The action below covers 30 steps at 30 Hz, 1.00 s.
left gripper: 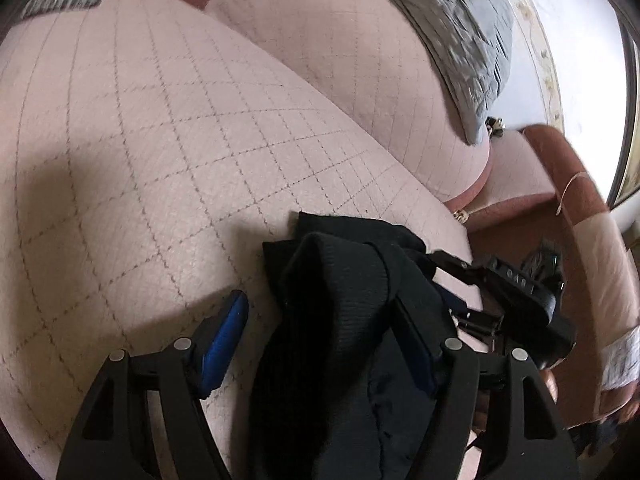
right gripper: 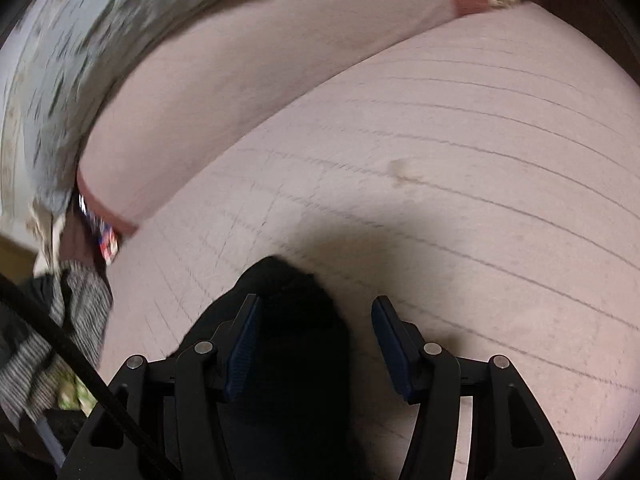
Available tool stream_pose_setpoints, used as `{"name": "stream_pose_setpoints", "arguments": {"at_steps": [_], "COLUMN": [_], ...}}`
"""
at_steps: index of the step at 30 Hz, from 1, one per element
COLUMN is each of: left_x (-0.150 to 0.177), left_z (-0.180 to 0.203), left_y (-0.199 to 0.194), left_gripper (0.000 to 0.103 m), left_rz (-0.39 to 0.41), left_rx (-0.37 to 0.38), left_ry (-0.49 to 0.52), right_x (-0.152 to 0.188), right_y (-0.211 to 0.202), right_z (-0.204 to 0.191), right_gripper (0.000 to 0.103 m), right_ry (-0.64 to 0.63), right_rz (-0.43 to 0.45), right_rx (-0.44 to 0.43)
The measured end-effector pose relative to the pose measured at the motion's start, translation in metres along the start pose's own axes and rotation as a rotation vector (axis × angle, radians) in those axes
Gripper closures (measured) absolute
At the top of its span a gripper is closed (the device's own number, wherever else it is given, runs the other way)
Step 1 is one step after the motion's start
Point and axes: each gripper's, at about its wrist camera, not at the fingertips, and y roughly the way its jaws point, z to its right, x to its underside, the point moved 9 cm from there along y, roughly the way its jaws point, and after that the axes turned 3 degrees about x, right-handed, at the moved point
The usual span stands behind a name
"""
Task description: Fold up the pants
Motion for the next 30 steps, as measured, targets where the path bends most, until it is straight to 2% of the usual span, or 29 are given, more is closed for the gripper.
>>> {"name": "stream_pose_setpoints", "arguments": {"at_steps": [3,7,9,11,12,14,16,17,18,19,22,25,28,30], "left_x": [-0.001,0.003,0.011,0.023,0.030,0.045,0.058,0.063,0.064,0.062,0.060,0.059,0.063,0.070], "left_z": [-0.006,-0.007,0.004,0.017,0.022,0.027,0.020,0.015,0.011,0.011,0.009,0.008,0.016,0.024], "left_y": [-0.012,-0.037,-0.046,-0.050,-0.048,-0.040,-0.029,-0.023,-0.020,-0.019,-0.027,-0.046,-0.073,-0.088], "left_gripper": [0.031,0.030,0.030,0.030,0.030,0.030,0.030,0.028,0.026,0.025,0.024,0.024,0.024,0.024], "left_rz": [0.008,0.073,0.088,0.089,0.078,0.045,0.016,0.000,-0.003,0.009,0.009,0.029,0.101,0.139], "left_rx": [0.006,-0.062,-0.085,-0.122,-0.154,-0.265,-0.358,-0.370,-0.357,-0.339,-0.313,-0.271,-0.317,-0.320], "left_ry": [-0.049,-0.037,0.008,0.078,0.117,0.222,0.291,0.294,0.281,0.273,0.258,0.208,0.236,0.256], "right_x": [0.005,0.035,0.060,0.086,0.098,0.115,0.124,0.125,0.123,0.122,0.117,0.110,0.115,0.129], "right_y": [-0.026,-0.070,-0.087,-0.096,-0.096,-0.093,-0.088,-0.087,-0.087,-0.088,-0.093,-0.118,-0.153,-0.174], "right_z": [0.012,0.007,0.002,0.003,0.005,0.014,0.026,0.031,0.036,0.042,0.043,0.050,0.058,0.063], "right_gripper": [0.042,0.042,0.042,0.042,0.042,0.040,0.035,0.029,0.022,0.021,0.021,0.021,0.021,0.021], "right_ry": [-0.012,-0.110,-0.191,-0.272,-0.301,-0.322,-0.318,-0.312,-0.311,-0.309,-0.304,-0.283,-0.292,-0.316], "right_rz": [0.032,0.056,0.067,0.075,0.075,0.071,0.080,0.096,0.110,0.117,0.138,0.191,0.249,0.287], "right_rx": [0.020,-0.020,-0.010,0.041,0.062,0.097,0.114,0.128,0.139,0.145,0.145,0.167,0.169,0.168]}}
